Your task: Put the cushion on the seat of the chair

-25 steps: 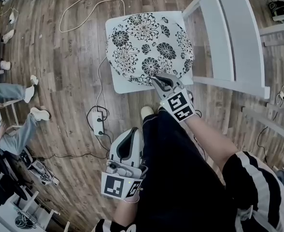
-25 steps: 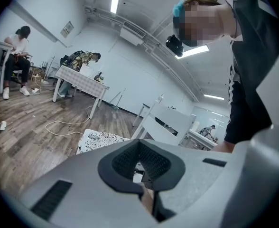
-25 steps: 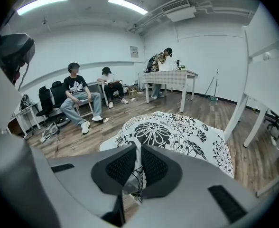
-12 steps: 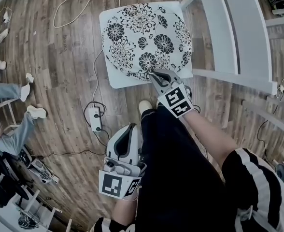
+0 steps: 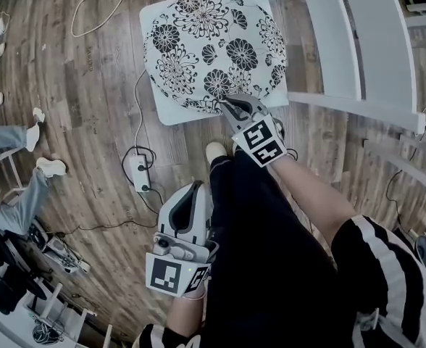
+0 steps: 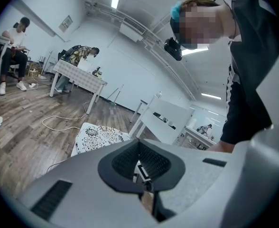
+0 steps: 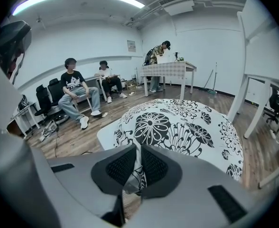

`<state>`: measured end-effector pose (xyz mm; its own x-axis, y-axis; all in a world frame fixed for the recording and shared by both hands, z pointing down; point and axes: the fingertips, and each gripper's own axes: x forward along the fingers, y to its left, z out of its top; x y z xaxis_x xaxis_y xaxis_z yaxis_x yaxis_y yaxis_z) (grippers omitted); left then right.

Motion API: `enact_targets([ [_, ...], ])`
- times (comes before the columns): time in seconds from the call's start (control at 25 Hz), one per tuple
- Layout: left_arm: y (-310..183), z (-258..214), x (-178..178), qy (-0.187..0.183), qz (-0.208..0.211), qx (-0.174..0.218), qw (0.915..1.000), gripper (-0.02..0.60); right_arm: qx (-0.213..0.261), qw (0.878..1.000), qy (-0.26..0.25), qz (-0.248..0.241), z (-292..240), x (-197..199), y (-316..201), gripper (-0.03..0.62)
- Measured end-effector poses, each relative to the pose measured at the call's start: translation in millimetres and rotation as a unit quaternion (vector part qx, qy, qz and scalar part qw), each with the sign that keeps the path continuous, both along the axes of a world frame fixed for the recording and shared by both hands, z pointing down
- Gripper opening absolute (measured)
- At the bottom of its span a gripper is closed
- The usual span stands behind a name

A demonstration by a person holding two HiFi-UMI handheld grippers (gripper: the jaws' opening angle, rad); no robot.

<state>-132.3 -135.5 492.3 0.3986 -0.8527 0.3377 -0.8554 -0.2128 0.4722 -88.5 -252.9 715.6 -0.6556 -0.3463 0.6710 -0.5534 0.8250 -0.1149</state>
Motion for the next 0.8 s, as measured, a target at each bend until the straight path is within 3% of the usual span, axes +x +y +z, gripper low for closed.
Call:
enact_targets([
  [0.8, -4, 12, 13, 0.018, 0.021, -0.009, 0.9996, 0.003, -0.029, 1.000, 0.005, 0.000, 29, -7, 3, 0.040],
])
